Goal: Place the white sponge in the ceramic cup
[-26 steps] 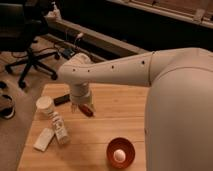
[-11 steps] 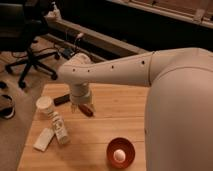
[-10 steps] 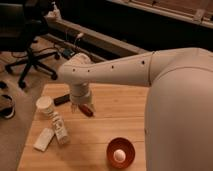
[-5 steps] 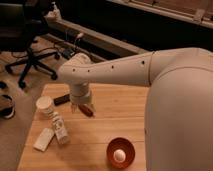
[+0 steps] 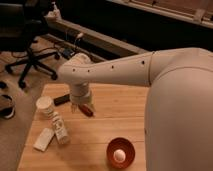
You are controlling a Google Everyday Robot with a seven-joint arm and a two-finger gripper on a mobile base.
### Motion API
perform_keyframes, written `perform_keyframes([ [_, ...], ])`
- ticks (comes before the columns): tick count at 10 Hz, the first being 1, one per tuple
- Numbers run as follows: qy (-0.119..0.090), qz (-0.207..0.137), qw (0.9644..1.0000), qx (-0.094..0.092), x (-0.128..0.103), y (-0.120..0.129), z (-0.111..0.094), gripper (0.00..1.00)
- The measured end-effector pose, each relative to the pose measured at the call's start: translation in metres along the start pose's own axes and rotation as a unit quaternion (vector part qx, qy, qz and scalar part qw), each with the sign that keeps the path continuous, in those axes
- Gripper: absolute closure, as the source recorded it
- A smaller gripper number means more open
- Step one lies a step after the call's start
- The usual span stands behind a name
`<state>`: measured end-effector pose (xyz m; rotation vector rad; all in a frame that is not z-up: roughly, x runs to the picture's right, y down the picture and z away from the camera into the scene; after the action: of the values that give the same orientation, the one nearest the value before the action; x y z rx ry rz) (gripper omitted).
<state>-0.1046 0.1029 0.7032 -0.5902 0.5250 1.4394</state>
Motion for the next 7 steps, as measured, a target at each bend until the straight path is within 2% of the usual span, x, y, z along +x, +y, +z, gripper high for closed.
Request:
perform_keyframes([
  [2,-0.003,-0.008,1.0000,0.001,-0.001,0.001,-0.001,0.35],
  [3,-0.008,-0.036,0.9993,0.001,0.000,0.011,-0.002,0.35],
  [4,-0.016,-0.083,0.9964,0.001,0.002,0.030,-0.003,0.35],
  [6,-0.026,-0.148,0.9886,0.002,0.007,0.061,-0.005,0.35],
  [7,-0.037,-0.192,0.9806,-0.002,0.009,0.080,-0.008,0.35],
])
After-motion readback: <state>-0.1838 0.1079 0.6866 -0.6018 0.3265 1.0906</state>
